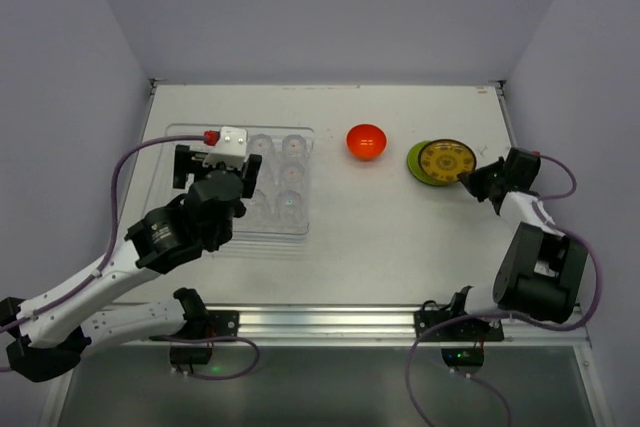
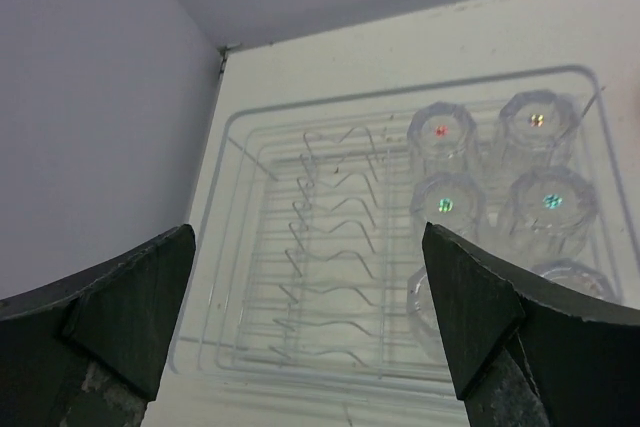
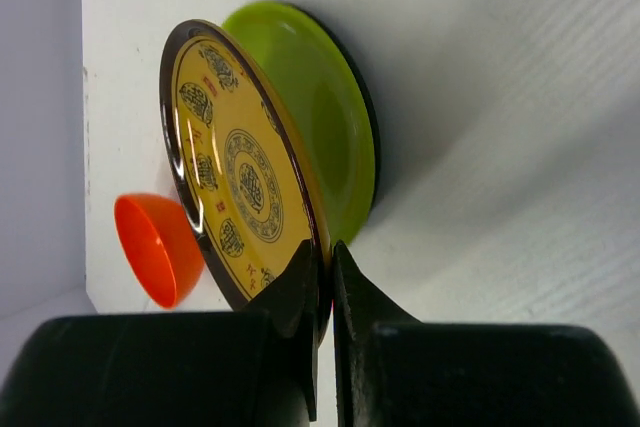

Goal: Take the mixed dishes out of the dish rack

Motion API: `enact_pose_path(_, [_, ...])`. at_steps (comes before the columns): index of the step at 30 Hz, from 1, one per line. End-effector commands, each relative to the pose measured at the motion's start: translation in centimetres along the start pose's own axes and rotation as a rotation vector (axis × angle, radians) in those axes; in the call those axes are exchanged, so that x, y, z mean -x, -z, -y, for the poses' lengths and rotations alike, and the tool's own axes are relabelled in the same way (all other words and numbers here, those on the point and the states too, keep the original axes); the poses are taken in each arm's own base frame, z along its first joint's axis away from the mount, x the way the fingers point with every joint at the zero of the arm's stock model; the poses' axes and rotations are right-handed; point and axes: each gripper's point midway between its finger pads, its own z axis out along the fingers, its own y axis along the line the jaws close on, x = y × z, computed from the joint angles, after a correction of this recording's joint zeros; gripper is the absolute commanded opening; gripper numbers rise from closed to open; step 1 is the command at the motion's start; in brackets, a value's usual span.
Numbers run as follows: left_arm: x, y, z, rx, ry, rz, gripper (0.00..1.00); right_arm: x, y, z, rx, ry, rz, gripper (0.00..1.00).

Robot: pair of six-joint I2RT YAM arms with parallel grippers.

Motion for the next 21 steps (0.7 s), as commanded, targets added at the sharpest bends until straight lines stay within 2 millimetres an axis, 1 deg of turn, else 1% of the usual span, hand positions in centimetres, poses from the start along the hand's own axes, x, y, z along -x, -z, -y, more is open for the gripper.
enact_pose_path(1, [-5.4,-0.9,0.8,0.000,-0.002,-0.126,1.00,4.2,-1.4,-4.0,0.072,0.042,0.100,0.00])
enact_pose_path(2, [-6.1,-1.1,0.7,0.006,-0.014,-0.127,1.00,4.3,-2.2,-4.0,0.046,0.075,0.092,0.00])
enact_pose_path(3, [-6.4,-1.2,0.7,0.009,-0.022,-0.121,1.00,4.4,-2.6,-3.8,0.020,0.089,0.090,0.00])
enact_pose_path(7, [-6.4,-1.6,0.0,0.057,0.015,-0.094,1.00,3.5,-3.7,-3.0,-0.050,0.123,0.073,0.01])
enact_pose_path(8, [-6.5,-2.0,-0.4,0.084,0.035,-0.103,1.00,3.3,-3.8,-3.0,-0.055,0.130,0.070,0.01])
enact_pose_path(10, [-6.8,-2.3,-1.3,0.124,0.051,-0.114,1.00,3.0,-4.2,-2.5,-0.076,0.133,0.068,0.02])
enact_pose_path(11, [-7.3,-2.4,-2.0,0.155,0.072,-0.128,1.00,2.8,-4.3,-2.5,-0.075,0.132,0.059,0.02])
enact_pose_path(13, [-7.8,-2.6,-2.7,0.178,0.102,-0.133,1.00,2.4,-4.6,-2.5,-0.072,0.130,0.038,0.04])
enact_pose_path(14, [-7.6,-2.6,-3.4,0.192,0.134,-0.121,1.00,2.2,-4.6,-2.5,-0.076,0.130,0.033,0.04])
enact_pose_path(15, [-7.6,-2.7,-3.6,0.193,0.146,-0.117,1.00,2.1,-4.6,-2.4,-0.076,0.129,0.031,0.04])
enact_pose_path(18, [-7.6,-2.7,-3.8,0.184,0.165,-0.112,1.00,1.8,-4.6,-2.0,-0.088,0.127,0.028,0.06])
enact_pose_path(21, [-7.9,-2.9,-3.5,0.177,0.152,-0.122,1.00,1.6,-4.4,-1.8,-0.085,0.131,0.030,0.08])
